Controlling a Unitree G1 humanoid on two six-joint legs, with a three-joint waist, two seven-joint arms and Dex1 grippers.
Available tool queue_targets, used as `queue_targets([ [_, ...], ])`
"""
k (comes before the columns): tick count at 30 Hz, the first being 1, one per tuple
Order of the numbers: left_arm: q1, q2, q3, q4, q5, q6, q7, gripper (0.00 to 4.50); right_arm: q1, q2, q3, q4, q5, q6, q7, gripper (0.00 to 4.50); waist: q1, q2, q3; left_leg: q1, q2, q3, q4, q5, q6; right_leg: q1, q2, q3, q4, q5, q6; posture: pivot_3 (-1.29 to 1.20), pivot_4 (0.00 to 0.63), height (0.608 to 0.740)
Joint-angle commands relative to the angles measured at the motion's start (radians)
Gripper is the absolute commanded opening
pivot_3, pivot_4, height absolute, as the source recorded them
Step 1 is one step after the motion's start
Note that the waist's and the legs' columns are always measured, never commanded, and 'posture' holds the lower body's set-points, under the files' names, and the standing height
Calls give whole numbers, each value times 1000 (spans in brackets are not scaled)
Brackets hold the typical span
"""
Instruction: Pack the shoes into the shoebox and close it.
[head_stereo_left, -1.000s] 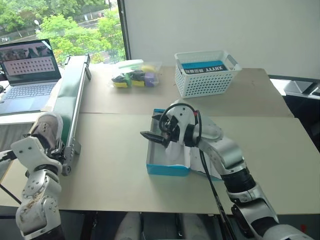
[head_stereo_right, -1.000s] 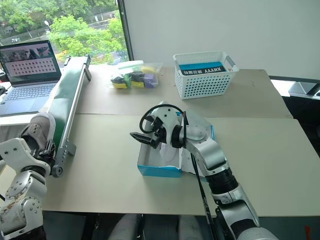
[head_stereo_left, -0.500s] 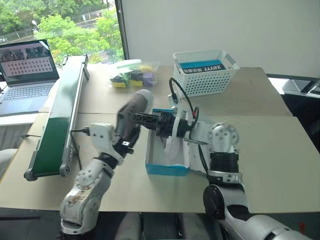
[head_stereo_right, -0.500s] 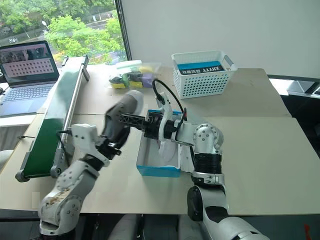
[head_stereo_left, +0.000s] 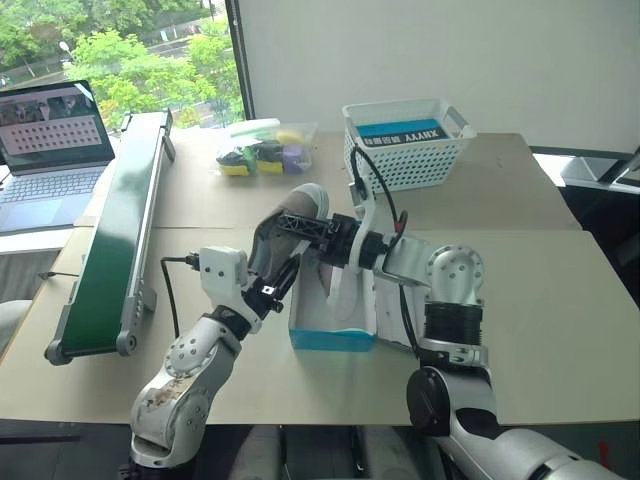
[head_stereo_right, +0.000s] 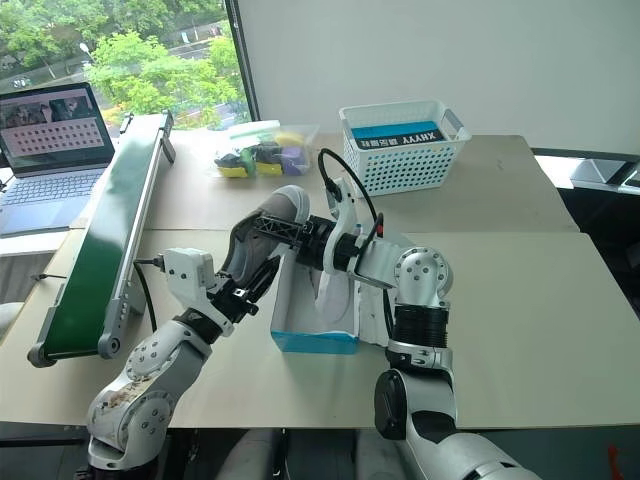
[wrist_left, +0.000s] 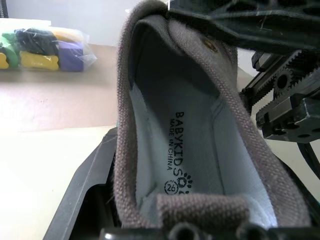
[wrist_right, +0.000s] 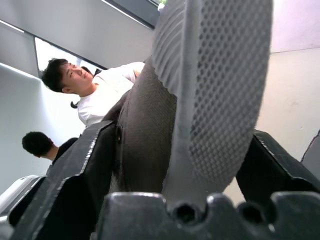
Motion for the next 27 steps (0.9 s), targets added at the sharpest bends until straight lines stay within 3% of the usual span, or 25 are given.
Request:
queue_targets([
  [1,-17,16,31,-14,28,-18,18,2577,-16,40,9,-32,44,-21,-3,2166,-3,0,0,0,0,0,0,0,0,0,0,0,0,0,0,0,150,739],
  [5,-16,32,16,0,62,-16,23,2577,-14,32,35,-37,45,-21,-3,927,-7,0,0,0,0,0,0,0,0,0,0,0,0,0,0,0,150,739],
  [8,-11,31,8,0,68,-16,16,2577,-12,31,39,-33,53,-21,-11,432,-7,0,0,0,0,0,0,0,0,0,0,0,0,0,0,0,150,739],
  [9,-4,31,2,0,72,-21,11,2577,-12,32,38,-30,56,-20,-15,411,-7,0,0,0,0,0,0,0,0,0,0,0,0,0,0,0,150,739],
  [14,12,41,-20,-11,92,-34,-10,4450,-11,41,17,-24,72,-21,-39,373,-7,0,0,0,0,0,0,0,0,0,0,0,0,0,0,0,150,739],
  [19,50,119,-37,-43,94,-22,-91,4500,-47,9,-13,24,17,-95,-107,361,-9,0,0,0,0,0,0,0,0,0,0,0,0,0,0,0,150,739],
  [27,135,217,53,-72,17,-12,-195,4500,-102,-164,19,48,-32,58,-142,359,-5,2,1,-1,0,0,0,0,0,-1,0,0,-1,0,0,0,150,739],
])
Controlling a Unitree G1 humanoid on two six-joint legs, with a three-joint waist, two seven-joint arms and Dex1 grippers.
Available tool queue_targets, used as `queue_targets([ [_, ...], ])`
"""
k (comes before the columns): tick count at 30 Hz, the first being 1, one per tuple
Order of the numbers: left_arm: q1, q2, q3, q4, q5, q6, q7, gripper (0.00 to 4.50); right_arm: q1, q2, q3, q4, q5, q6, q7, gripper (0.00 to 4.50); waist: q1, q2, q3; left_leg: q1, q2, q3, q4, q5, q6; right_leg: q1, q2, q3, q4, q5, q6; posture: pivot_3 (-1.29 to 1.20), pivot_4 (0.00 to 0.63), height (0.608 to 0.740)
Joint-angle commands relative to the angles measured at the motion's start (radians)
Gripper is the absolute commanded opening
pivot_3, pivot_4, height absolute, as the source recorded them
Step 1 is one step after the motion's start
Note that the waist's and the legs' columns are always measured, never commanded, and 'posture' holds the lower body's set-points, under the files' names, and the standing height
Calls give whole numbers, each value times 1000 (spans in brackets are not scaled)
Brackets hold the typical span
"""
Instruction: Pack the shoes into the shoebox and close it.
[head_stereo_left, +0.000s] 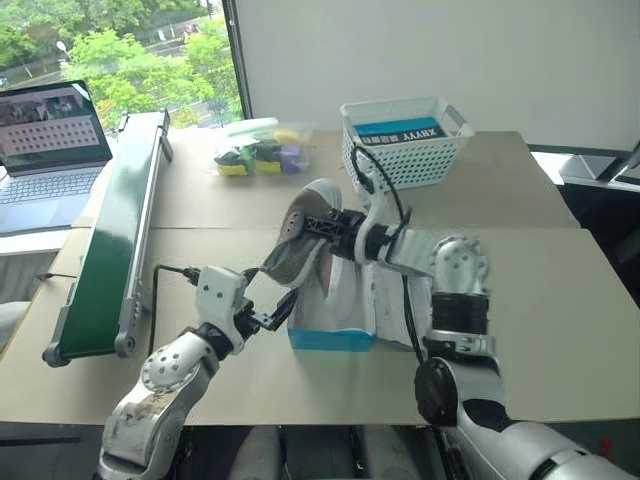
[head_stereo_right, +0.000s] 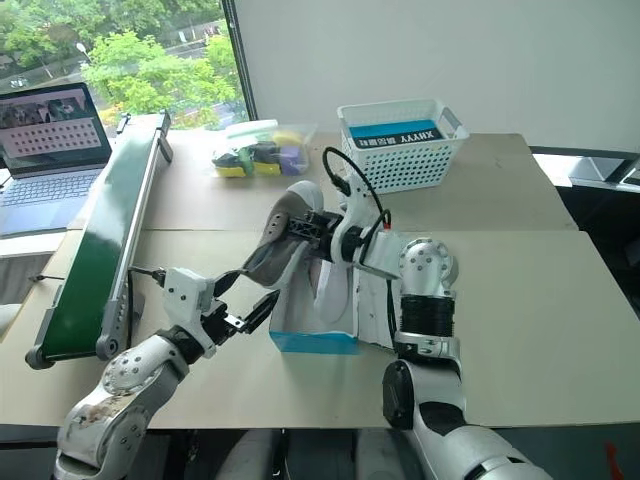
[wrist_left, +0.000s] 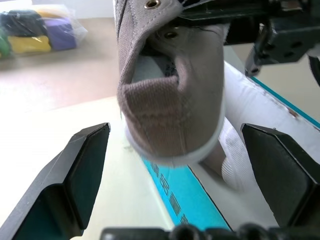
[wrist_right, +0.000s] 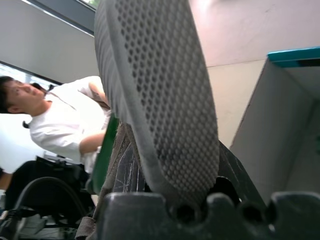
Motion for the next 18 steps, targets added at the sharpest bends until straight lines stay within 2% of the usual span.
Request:
queue_targets([
  [1,23,26,29,-47,-28,-16,-46,4500,-46,-53,8,-19,5,96,5,359,0,0,0,0,0,0,0,0,0,0,0,0,0,0,0,0,150,739],
  [7,80,85,35,-68,-41,-34,-126,4500,-83,-85,1,-10,-9,218,-2,359,-6,1,1,0,1,0,0,0,0,0,0,0,0,0,0,0,150,739],
  [10,108,126,40,-66,-29,-50,-163,4500,-71,-86,46,-9,-50,254,-2,359,-3,2,1,1,1,0,0,0,0,0,1,1,0,0,0,0,150,739],
  [18,127,158,53,-93,-43,-63,-188,4500,-25,-60,123,-39,-117,302,11,359,-2,2,1,0,1,1,0,0,0,0,1,0,0,0,0,0,150,739],
])
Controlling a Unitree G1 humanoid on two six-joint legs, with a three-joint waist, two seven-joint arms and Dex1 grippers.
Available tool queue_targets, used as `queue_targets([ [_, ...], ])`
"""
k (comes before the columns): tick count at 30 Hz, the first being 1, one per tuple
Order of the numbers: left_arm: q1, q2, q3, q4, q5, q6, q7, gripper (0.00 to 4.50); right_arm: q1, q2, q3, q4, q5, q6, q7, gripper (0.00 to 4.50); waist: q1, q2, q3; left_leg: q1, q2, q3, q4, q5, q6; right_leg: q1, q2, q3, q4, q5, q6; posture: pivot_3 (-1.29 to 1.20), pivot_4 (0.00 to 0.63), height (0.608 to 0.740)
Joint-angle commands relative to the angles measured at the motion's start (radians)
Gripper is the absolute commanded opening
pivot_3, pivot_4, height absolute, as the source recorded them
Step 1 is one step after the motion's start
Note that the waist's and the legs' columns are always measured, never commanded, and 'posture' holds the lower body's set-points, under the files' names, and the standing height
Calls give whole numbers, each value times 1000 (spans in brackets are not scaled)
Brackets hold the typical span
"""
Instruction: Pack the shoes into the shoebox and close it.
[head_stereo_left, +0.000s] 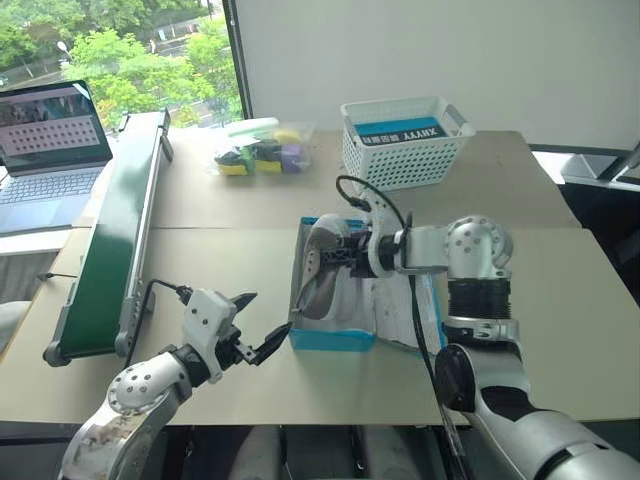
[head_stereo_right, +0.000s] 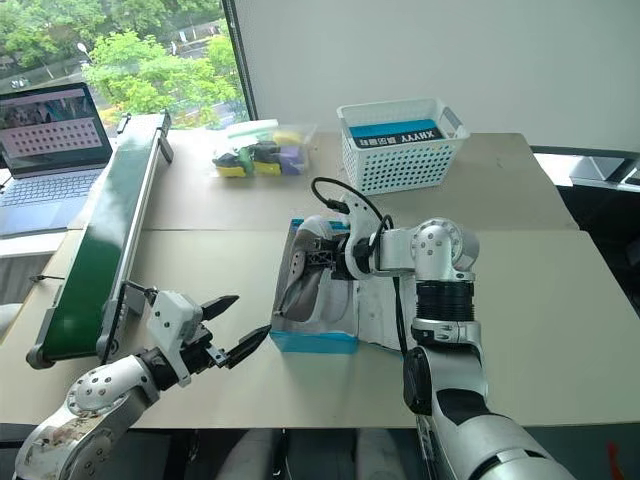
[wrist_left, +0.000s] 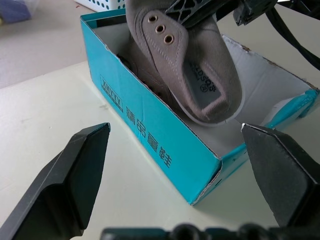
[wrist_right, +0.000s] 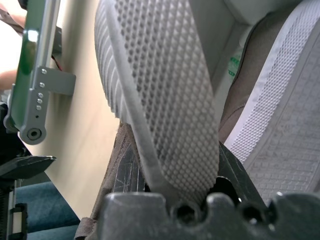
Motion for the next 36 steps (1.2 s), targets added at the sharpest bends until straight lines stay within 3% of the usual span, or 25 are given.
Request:
queue_targets([
  [1,3,14,24,-67,-11,-19,-12,4500,18,26,25,-63,3,46,7,359,0,0,0,0,0,0,0,0,0,0,0,0,0,0,0,0,150,739],
  [8,-9,9,0,-54,8,-22,2,4500,51,49,148,-72,-63,48,9,359,-3,0,0,1,0,0,0,0,0,0,0,0,0,0,0,0,150,739],
  [12,-22,0,-27,-40,23,-27,3,4500,36,63,273,25,-157,-33,26,359,-6,0,-1,1,1,0,0,0,0,1,1,0,0,0,0,0,150,739],
  [19,-44,1,-21,-23,36,-36,-5,4500,-4,28,398,197,-281,-173,106,359,-15,-2,-5,14,8,2,0,0,0,11,8,2,-4,-3,4,0,150,739],
  [22,-48,1,-23,-20,54,-37,2,4500,-26,28,392,268,-315,-219,116,359,-16,-1,-7,23,13,3,0,0,0,20,10,1,-4,-8,-5,0,150,739],
  [24,-46,-2,-24,-23,57,-36,3,4500,-35,35,363,284,-315,-229,113,1352,-15,-1,-10,23,14,3,0,0,0,20,10,1,-4,-8,-5,0,150,739],
  [30,-36,-10,-30,-34,65,-31,5,4500,-62,49,296,254,-304,-190,113,3226,-2,0,-13,21,13,3,0,0,0,19,10,1,-4,-8,-6,0,150,739],
  [36,-39,-10,-33,-27,70,-30,0,4500,-93,47,220,132,-296,-157,97,3226,8,1,-12,10,13,4,0,0,0,7,10,1,-4,-3,0,0,150,739],
])
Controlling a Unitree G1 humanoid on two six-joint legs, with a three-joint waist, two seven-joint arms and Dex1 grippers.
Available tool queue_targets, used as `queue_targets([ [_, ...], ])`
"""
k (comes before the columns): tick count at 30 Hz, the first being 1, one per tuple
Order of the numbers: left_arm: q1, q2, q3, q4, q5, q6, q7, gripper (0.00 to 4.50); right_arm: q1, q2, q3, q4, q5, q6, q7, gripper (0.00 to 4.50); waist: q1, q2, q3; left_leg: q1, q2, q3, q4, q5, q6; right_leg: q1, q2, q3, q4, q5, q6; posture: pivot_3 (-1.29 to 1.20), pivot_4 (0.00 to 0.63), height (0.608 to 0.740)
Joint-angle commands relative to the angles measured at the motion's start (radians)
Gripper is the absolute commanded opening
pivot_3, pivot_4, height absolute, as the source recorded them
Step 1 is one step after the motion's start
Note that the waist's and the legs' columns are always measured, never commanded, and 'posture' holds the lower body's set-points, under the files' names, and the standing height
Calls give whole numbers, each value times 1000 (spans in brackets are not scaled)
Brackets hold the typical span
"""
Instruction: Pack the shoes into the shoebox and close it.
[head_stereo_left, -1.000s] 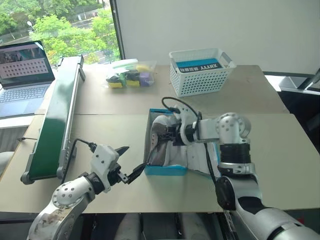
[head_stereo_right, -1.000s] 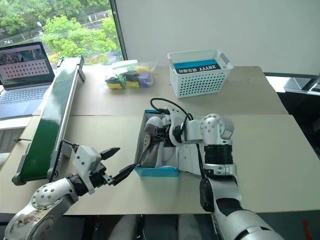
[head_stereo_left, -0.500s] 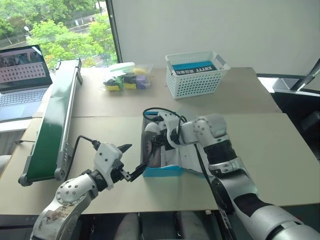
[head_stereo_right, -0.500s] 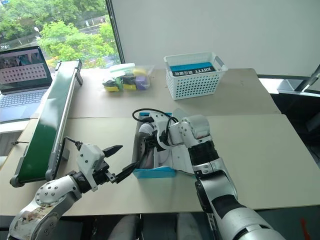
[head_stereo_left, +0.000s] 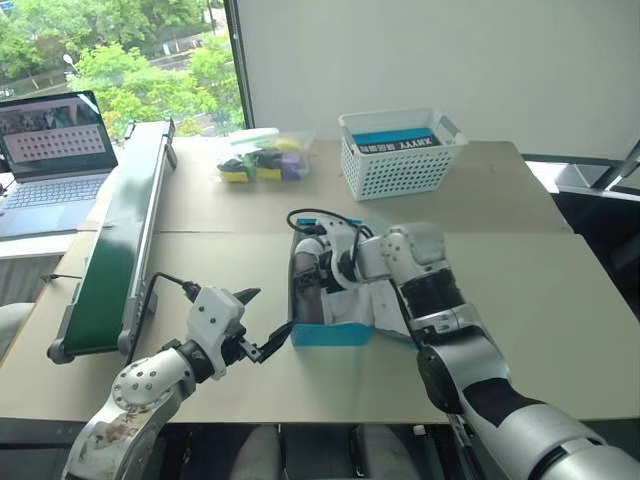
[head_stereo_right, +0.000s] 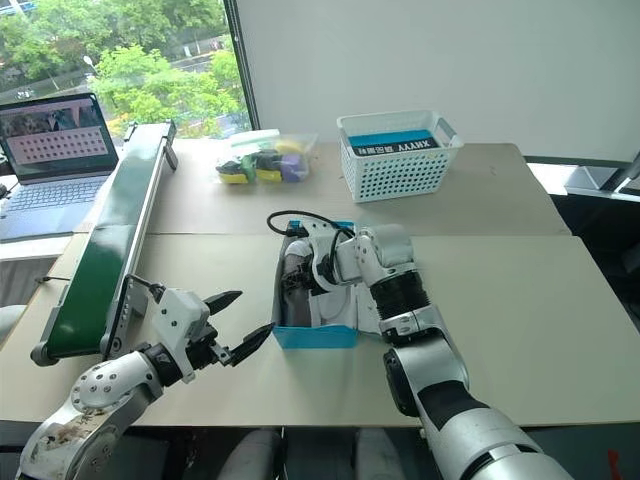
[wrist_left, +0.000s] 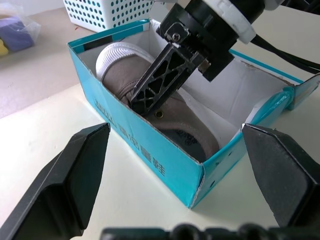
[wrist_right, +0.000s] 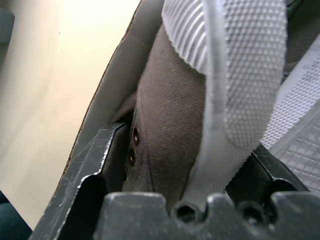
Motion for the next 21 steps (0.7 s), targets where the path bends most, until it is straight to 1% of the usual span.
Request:
queue_targets([
  [1,-9,-2,-1,-12,2,-23,-6,4500,-19,-32,-40,-114,-26,1,-24,3226,0,1,1,-4,0,0,0,0,0,-4,0,0,1,1,-2,0,150,739],
  [3,-12,0,-2,-10,1,-21,-9,4500,-17,-50,-33,-174,-30,-14,-18,3226,0,2,2,-7,0,0,0,0,0,-7,1,0,2,4,-8,0,150,739],
  [8,-20,2,3,-5,-6,-16,-16,4500,-9,-86,-26,-260,-53,-35,-10,3226,-8,3,2,-19,0,1,0,0,0,-21,0,0,4,5,-8,0,150,739],
  [14,-37,5,0,6,-7,-13,-25,4500,-4,-113,-24,-299,-77,-84,4,3226,-11,3,2,-19,0,1,-1,0,0,-21,1,1,5,5,-8,0,150,739],
  [17,-38,5,-2,8,-3,-14,-27,4500,16,-80,-72,-314,-61,-99,-1,2489,-10,3,2,-19,0,2,0,0,0,-21,1,1,5,5,-8,0,150,739],
  [19,-38,6,-2,8,-2,-14,-28,4500,24,-71,-80,-324,-60,-99,0,1894,-10,3,2,-19,0,2,-1,0,0,-21,1,1,4,5,-8,0,150,739],
  [21,-40,6,3,8,-4,-13,-28,4500,35,-74,-54,-341,-63,-96,19,1083,-9,3,3,-19,0,2,-1,0,0,-21,1,1,4,5,-8,0,150,739],
])
